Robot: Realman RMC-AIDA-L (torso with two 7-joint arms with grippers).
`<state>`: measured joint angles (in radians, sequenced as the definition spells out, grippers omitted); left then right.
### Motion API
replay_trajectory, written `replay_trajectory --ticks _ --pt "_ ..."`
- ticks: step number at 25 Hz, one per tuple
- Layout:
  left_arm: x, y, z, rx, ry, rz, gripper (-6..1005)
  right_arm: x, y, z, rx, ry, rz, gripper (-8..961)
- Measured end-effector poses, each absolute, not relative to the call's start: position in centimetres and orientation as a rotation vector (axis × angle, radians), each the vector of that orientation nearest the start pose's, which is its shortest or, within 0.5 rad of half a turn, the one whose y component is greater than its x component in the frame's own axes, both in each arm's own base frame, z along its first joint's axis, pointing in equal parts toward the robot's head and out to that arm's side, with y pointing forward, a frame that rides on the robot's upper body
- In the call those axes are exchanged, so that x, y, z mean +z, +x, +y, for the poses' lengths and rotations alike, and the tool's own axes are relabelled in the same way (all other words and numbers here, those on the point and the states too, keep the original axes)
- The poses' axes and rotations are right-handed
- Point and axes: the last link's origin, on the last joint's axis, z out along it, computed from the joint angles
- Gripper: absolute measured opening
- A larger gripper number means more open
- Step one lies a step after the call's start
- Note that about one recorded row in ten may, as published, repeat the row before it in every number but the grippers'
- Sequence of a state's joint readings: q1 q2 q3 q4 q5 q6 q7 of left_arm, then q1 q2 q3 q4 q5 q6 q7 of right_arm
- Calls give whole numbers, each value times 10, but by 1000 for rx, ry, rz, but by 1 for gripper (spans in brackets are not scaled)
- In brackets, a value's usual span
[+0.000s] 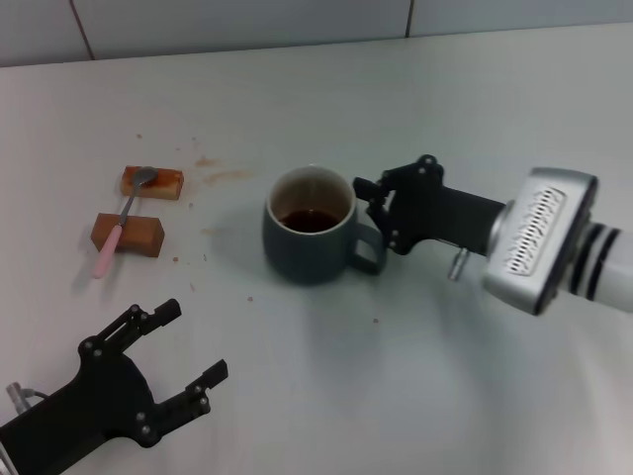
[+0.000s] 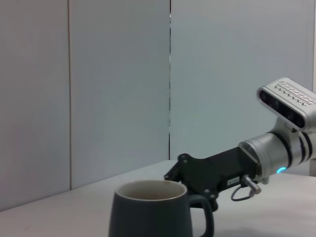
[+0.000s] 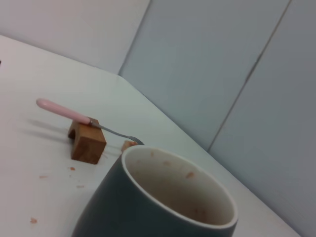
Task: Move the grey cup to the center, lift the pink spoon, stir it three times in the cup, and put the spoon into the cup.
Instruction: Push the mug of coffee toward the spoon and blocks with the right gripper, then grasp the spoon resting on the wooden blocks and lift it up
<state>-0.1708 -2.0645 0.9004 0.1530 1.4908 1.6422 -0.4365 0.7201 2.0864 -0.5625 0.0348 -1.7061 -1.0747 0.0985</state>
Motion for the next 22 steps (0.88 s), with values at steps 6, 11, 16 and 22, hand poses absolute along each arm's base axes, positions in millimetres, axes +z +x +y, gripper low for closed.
replay_trajectory --ticks 6,11,16,22 --pt "-50 -330 180 -908 -2377 -334 786 -107 242 353 429 -2452 -191 22" --pt "-50 -330 181 -908 -2373 -336 784 -101 253 350 430 -2411 -134 21" --pt "-50 -330 181 -907 -2366 -334 782 -56 289 331 548 -2182 -2 22" --pt "-43 -330 188 -919 -2320 -319 780 -13 316 283 728 -2128 47 23"
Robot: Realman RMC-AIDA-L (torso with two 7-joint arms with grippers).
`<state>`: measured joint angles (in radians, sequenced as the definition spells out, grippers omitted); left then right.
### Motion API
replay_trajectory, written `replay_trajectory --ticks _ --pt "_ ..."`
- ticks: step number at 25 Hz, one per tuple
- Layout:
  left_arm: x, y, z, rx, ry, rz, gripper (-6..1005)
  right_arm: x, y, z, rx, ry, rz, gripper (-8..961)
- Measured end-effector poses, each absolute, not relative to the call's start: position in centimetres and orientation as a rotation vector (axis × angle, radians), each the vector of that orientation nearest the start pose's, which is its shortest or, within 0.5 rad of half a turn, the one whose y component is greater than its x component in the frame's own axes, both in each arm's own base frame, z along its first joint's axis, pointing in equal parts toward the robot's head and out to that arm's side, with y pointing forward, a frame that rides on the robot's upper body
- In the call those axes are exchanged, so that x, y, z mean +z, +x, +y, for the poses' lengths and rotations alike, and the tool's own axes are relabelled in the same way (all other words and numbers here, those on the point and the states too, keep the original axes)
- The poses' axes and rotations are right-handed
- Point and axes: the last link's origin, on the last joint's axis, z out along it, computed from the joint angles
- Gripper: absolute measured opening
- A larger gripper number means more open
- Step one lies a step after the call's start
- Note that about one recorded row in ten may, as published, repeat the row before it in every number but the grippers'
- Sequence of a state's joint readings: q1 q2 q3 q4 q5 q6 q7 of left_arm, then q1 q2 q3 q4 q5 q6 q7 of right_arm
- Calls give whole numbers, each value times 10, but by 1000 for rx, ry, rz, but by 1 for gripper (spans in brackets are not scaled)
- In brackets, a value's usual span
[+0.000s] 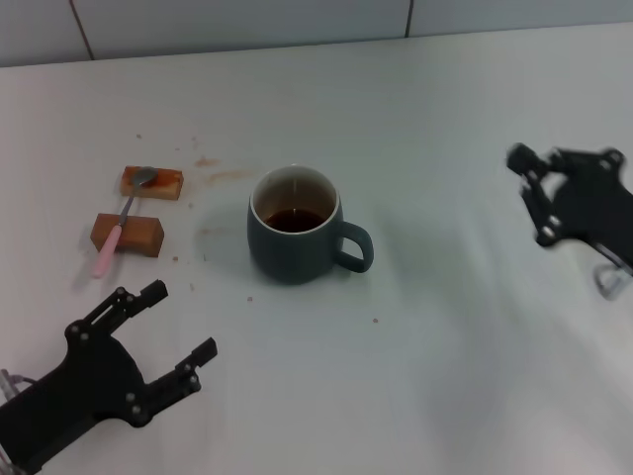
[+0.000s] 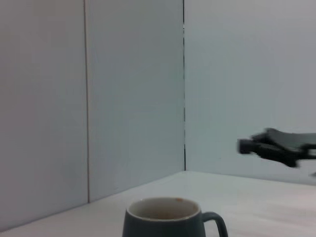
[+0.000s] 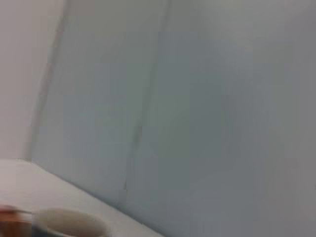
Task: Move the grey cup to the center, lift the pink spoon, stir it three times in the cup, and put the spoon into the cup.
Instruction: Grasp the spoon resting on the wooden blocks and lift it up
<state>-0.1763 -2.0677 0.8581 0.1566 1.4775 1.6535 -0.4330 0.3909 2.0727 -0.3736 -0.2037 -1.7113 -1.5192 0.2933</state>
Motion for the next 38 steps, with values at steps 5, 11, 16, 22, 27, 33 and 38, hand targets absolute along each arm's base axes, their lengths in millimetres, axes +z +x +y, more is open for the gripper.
replay_trajectory --ticks 5,11,16,22,27,33,38 --pt "-41 -327 192 -940 -2312 -308 778 -9 322 241 817 -2295 36 24" --pt "-42 -325 193 -949 -2315 -317 776 -29 329 206 803 -2505 70 50" --pt "-43 -326 192 -951 -2316 -335 774 -40 333 190 786 -2623 111 123" --pt "-43 -328 192 -942 -2315 -351 771 -47 335 185 776 -2614 162 269" --pt "-44 -329 189 -932 -2314 -353 770 -50 336 184 764 -2626 166 462" --pt "-45 -330 187 -932 -2315 -356 767 -50 336 184 764 -2631 162 611" --pt "-45 -329 187 -936 -2314 -353 766 -51 335 185 765 -2632 160 667"
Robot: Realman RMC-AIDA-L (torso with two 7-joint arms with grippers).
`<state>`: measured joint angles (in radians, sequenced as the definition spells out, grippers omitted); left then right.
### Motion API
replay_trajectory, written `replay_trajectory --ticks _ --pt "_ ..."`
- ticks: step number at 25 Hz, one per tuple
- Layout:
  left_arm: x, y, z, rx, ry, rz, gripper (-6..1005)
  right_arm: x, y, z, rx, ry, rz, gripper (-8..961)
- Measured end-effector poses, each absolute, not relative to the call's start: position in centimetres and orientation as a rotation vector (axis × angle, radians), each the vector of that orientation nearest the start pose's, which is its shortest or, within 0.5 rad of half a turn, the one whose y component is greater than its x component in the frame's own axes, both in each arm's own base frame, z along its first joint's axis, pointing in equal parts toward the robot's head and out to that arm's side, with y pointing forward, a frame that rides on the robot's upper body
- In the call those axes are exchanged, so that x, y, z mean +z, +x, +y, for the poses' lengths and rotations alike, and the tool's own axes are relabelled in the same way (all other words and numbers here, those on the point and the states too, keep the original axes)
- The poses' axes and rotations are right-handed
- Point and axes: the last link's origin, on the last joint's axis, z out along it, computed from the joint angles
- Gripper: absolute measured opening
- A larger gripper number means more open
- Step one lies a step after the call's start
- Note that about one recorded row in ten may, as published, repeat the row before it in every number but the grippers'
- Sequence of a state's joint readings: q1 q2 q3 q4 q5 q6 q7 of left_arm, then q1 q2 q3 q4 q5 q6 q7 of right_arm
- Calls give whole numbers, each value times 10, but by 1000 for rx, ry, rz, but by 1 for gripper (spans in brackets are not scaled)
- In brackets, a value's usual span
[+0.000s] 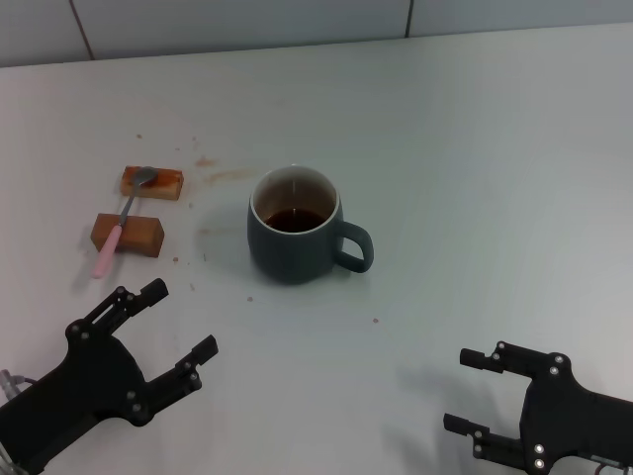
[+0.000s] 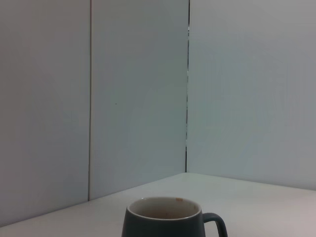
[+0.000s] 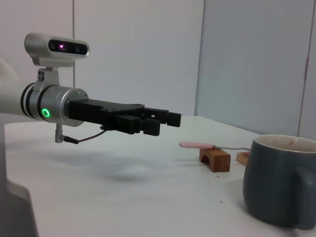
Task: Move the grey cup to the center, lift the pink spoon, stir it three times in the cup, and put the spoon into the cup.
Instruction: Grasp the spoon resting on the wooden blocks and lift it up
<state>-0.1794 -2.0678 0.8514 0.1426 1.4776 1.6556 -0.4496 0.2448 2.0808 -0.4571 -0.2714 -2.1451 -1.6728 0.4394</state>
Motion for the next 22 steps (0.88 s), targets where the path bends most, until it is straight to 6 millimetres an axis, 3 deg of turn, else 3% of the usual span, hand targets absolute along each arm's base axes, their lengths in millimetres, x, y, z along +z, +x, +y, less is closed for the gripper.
replay_trajectory --ticks 13,16,22 --pt "-42 -329 186 -960 -2285 -374 761 -50 335 185 764 -2633 157 668" --pt "-30 -328 190 -1088 -2134 -518 760 -50 335 185 765 -2631 157 668" --pt "-1 -335 202 -1464 -1716 -1005 757 -50 335 187 764 -2634 157 667"
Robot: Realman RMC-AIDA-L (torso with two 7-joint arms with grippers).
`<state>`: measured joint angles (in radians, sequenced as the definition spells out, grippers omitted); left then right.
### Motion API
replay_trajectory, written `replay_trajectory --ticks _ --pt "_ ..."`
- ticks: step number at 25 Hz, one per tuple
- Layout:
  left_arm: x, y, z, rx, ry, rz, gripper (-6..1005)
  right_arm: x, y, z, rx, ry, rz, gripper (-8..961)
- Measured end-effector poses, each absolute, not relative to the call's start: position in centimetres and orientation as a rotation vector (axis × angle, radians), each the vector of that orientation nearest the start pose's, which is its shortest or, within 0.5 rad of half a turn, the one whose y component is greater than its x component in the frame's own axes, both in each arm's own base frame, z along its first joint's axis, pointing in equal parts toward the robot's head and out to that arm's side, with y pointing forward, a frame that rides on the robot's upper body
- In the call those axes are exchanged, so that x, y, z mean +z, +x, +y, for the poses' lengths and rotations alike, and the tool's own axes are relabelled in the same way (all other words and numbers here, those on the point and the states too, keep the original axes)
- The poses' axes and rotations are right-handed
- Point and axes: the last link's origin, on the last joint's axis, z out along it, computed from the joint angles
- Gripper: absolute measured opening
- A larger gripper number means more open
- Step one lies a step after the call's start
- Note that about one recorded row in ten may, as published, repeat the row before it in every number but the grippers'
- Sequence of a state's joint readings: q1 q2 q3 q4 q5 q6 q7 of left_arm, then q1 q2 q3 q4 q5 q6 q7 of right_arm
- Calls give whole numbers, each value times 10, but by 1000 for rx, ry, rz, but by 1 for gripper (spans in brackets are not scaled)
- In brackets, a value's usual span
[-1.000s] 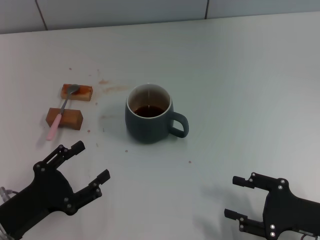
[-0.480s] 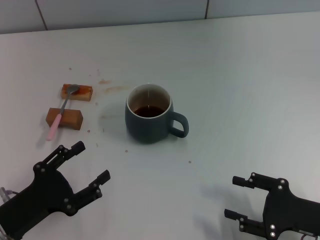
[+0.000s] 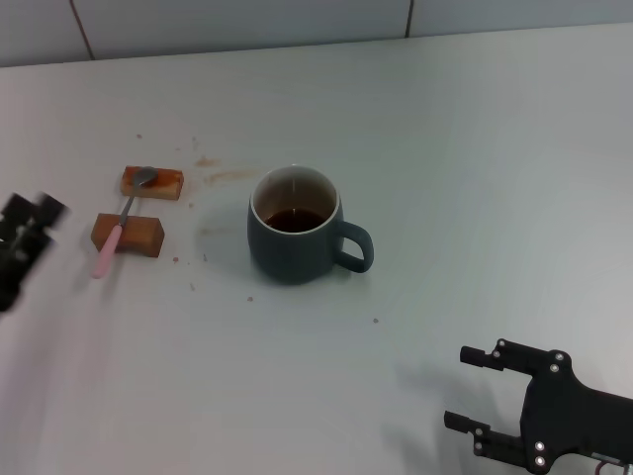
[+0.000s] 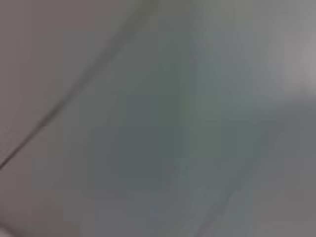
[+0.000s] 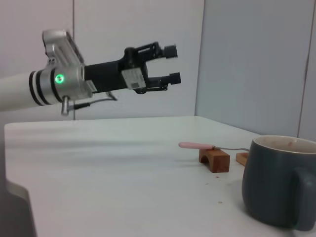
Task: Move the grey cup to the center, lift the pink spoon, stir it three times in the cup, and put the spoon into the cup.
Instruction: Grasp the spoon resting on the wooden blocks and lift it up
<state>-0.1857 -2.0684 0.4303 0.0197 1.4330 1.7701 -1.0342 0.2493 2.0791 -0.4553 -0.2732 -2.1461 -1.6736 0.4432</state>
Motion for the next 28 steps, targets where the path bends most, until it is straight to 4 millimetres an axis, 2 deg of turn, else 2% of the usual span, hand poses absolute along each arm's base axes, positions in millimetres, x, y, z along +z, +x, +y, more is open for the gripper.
replay_trajectory --ticks 2,6,11,18,22,23,28 --pt "0 -338 203 -1575 -1595 -1177 757 -49 335 187 761 -2635 153 667" --pt "0 -345 203 -1697 -1411 -1414 755 -48 335 189 757 -2636 145 667" --pt "-5 -344 201 -1744 -1351 -1511 753 -45 336 192 747 -2637 132 668" --pt "-21 -353 197 -1644 -1324 -1638 751 -43 337 195 732 -2637 117 667" --pt "-21 -353 197 -1644 -1324 -1638 749 -42 337 196 721 -2637 114 668" --pt "-31 -360 194 -1571 -1289 -1705 749 -43 337 197 719 -2637 114 668" --pt "-41 -363 191 -1533 -1251 -1766 747 -41 338 198 710 -2638 114 668"
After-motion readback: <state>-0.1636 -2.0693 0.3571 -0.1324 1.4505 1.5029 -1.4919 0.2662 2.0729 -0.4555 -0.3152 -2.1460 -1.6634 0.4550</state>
